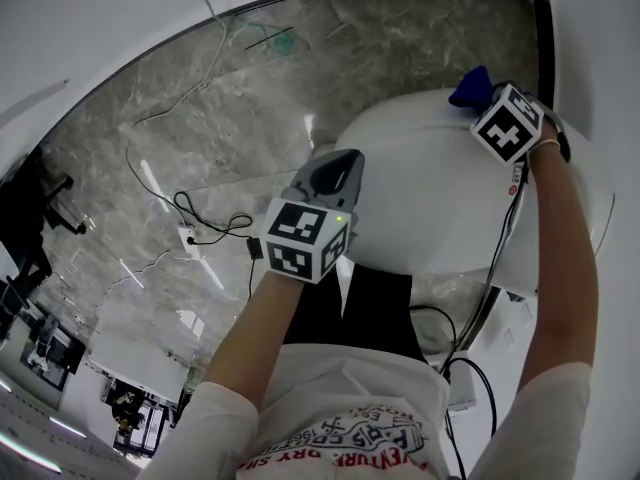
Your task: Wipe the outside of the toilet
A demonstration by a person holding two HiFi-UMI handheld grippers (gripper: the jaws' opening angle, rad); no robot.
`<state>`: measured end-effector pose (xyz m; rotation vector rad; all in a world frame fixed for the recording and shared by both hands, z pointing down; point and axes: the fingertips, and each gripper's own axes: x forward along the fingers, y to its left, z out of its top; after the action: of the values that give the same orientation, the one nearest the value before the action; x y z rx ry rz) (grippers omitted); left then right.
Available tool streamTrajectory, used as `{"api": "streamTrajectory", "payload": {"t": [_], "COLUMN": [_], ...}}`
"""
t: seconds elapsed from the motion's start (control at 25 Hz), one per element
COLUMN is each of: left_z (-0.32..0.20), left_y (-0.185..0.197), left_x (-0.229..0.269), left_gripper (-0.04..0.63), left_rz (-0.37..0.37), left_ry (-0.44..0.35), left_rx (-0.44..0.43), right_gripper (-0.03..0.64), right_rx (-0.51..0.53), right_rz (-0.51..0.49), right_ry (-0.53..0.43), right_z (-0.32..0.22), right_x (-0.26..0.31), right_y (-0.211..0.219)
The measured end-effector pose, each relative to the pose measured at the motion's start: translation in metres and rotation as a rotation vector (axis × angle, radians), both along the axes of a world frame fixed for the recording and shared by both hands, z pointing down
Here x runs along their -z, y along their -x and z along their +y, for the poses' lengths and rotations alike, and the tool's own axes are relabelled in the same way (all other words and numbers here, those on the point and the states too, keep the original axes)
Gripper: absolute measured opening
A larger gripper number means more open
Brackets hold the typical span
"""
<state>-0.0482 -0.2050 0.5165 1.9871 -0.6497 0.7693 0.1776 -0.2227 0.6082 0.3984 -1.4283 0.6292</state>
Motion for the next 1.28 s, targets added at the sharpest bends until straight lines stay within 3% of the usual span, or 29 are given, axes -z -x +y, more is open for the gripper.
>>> {"api": "streamTrajectory", "payload": {"t": [0.2,0.52,0.68,0.88,1.28], "left_z": [0.001,0.012,0.01,0.015,0.05], "left_y": [0.032,0.09,0.116,0.146,0.194], "left_x": [-0.008,-0.021,-0.02,-0.023,-0.036], "left_gripper": [0.006,0.006,0.006,0.006,0.006], "left_rz": [-0.014,-0.034,-0.048,-0.052,-0.074], "left_ry": [0.007,0.026,-0.014,-0.025,0.004], "left_rx": [0.03,0.085,0.131,0.216,0.35], "right_gripper": [0.071,0.071,0.071,0.071,0.072], "right_rx": [0.038,0.011,0.048,0.051,0.263], "right_rz": [-0.04,-0.168,-0.137,-0.228,-0.272], "right_ry": [0.067,0.106,0.15,0.153,0.273], "right_z": [0.0,0.007,0.013,0.014,0.043], "right_x": [-0.022,-0.024,-0.027,-0.027,-0.036], "right_y": [0.045,0.131,0.149,0.194,0.273]}}
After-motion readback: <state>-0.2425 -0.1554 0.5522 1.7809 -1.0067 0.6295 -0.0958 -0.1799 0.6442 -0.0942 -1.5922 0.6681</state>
